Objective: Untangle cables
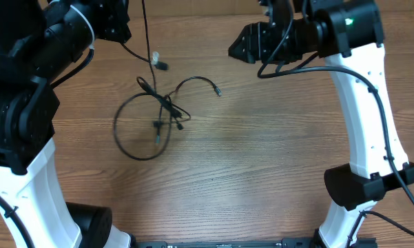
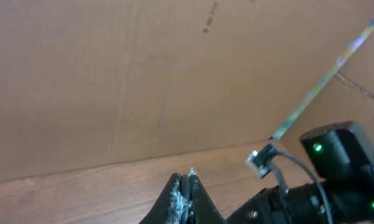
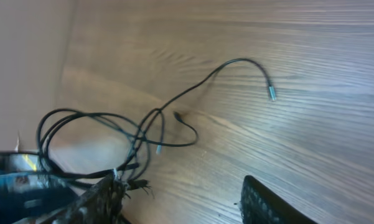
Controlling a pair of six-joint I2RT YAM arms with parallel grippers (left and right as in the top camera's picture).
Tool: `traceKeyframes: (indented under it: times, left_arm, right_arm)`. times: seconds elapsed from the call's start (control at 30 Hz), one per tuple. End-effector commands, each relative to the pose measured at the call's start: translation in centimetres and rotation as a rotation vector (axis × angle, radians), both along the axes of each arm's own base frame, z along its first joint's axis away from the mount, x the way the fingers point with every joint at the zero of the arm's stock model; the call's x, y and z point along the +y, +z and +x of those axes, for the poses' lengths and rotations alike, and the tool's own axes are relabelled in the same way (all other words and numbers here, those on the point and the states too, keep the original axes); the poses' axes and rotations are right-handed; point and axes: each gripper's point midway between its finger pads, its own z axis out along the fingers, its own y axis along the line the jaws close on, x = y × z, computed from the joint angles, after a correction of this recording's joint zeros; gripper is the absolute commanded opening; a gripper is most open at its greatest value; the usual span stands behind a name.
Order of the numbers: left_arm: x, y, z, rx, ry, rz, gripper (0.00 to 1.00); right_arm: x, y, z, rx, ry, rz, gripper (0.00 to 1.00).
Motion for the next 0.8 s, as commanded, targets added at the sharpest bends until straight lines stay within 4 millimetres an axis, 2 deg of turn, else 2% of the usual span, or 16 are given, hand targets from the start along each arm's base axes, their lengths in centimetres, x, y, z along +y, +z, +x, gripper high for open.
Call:
traceKeyframes:
  times: [0.0, 0.1, 0.27, 0.5, 0.63, 0.77]
  left_arm:
    - [1.4, 0.5, 0.0, 0.022, 0.067, -0.084, 0.04]
    - [2.3, 0.1, 0.1, 0.058, 0.102, -0.124, 0.04]
    - [2.5, 0.0, 0.2, 0.069, 0.112, -0.135, 0.04]
    - [2.5, 0.2, 0.3, 0.059, 0.112, -0.139, 0.04]
    - [2.5, 0.5, 0.4, 0.053, 0.113, -0.149, 0.04]
    - [2.8, 0.6, 0.4, 0.048, 0.121, -0.15, 0.04]
  right_arm:
    - [3.4, -0.1, -1.7, -0.05, 0.265, 0.079, 0.57]
    - [5.9, 0.0, -3.8, -0.114, 0.48, 0.135, 0.58]
    - [8.3, -1.0, -5.2, -0.201, 0.68, 0.149, 0.59]
    - [11.7, -2.7, -5.1, -0.312, 0.853, 0.193, 0.58]
    - [13.8, -2.8, -4.6, -0.388, 0.891, 0.209, 0.61]
    - [15.9, -3.0, -5.2, -0.425, 0.934, 0.221, 0.58]
